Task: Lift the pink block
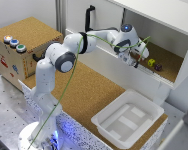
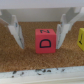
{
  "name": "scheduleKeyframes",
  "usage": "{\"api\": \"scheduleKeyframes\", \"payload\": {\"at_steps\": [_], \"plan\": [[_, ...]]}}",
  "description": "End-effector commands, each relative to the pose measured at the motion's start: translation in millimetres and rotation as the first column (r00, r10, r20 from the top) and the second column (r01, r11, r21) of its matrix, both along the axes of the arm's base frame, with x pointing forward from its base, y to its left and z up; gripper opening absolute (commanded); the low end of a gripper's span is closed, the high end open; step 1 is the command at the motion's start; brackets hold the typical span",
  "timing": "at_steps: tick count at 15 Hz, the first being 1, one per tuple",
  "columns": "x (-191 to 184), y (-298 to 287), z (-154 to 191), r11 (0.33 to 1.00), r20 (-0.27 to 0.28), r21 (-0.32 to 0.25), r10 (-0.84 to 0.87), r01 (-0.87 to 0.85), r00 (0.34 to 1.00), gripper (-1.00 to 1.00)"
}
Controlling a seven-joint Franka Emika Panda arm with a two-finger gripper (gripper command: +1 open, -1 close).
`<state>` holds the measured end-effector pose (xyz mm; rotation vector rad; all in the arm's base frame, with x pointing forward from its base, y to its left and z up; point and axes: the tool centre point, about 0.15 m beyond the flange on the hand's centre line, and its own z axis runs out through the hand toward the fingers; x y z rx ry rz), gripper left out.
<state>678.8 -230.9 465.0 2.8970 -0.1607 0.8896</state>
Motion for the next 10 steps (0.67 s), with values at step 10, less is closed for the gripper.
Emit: {"api": "scheduleKeyframes", "payload": {"at_steps": [10], "plan": [[-29, -3, 39, 0.999, 0.080, 0.041, 0.031, -0.034, 0.996, -1.00]]}}
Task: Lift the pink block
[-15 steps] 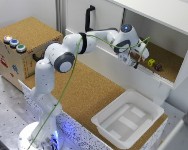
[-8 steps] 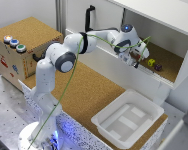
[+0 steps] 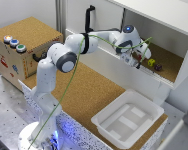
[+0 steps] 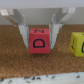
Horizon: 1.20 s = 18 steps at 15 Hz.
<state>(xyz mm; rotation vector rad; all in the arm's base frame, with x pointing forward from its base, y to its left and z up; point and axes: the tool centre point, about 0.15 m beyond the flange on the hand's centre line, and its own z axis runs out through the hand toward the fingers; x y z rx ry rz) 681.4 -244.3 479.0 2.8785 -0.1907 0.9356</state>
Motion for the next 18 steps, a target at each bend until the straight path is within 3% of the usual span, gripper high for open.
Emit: {"api": "scheduleKeyframes", "payload": {"at_steps": [1, 8, 12, 17, 18], "plan": [[-39, 9, 29, 0.998, 0.049, 0.049, 0.042, -0.045, 0.998, -1.00], [-100, 15, 52, 0.997, 0.041, 0.075, -0.014, 0.011, 0.999, -1.00], [-141, 27, 56, 0.998, 0.014, 0.044, -0.052, 0.052, 0.999, -1.00], [-200, 27, 32, 0.999, -0.011, -0.013, -0.044, 0.044, 0.999, -1.00], [-212, 23, 25, 1.000, -0.018, 0.007, -0.027, 0.028, 0.999, -1.00]]}}
